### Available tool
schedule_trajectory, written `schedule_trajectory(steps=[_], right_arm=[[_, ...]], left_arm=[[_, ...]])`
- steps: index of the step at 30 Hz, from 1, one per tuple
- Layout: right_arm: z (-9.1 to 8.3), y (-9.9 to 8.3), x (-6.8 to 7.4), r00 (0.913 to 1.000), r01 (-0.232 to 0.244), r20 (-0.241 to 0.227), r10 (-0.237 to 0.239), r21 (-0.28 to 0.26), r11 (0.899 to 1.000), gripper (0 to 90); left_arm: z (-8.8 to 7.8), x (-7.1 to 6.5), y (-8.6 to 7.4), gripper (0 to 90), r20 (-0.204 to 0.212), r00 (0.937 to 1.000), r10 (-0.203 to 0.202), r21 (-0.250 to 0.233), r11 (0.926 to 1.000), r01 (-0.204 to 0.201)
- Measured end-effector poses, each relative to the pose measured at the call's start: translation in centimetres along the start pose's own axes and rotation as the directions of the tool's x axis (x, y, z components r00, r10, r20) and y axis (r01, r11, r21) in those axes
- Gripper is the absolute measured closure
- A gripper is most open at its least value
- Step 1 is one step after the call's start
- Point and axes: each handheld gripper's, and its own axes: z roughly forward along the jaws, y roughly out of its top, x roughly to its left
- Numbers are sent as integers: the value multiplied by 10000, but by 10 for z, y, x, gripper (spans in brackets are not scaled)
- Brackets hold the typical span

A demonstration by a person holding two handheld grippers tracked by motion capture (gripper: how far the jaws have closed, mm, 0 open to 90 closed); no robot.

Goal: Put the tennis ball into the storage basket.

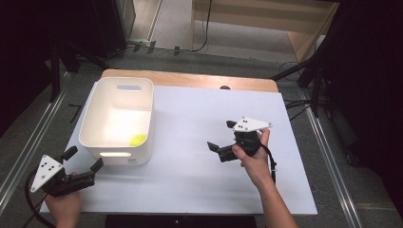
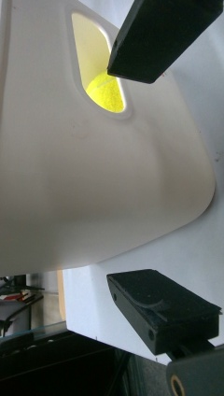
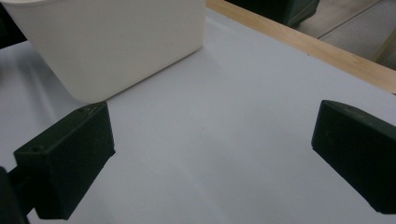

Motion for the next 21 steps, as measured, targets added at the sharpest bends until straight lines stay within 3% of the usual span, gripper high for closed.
schedule_trajectory(steps=[21], right_arm=[[-25, -35, -15, 9977, -423, 510, 436, -265, 9988, 0]], left_arm=[[1, -1, 0, 29, -41, 10000, 42, 12, 10000, -42]])
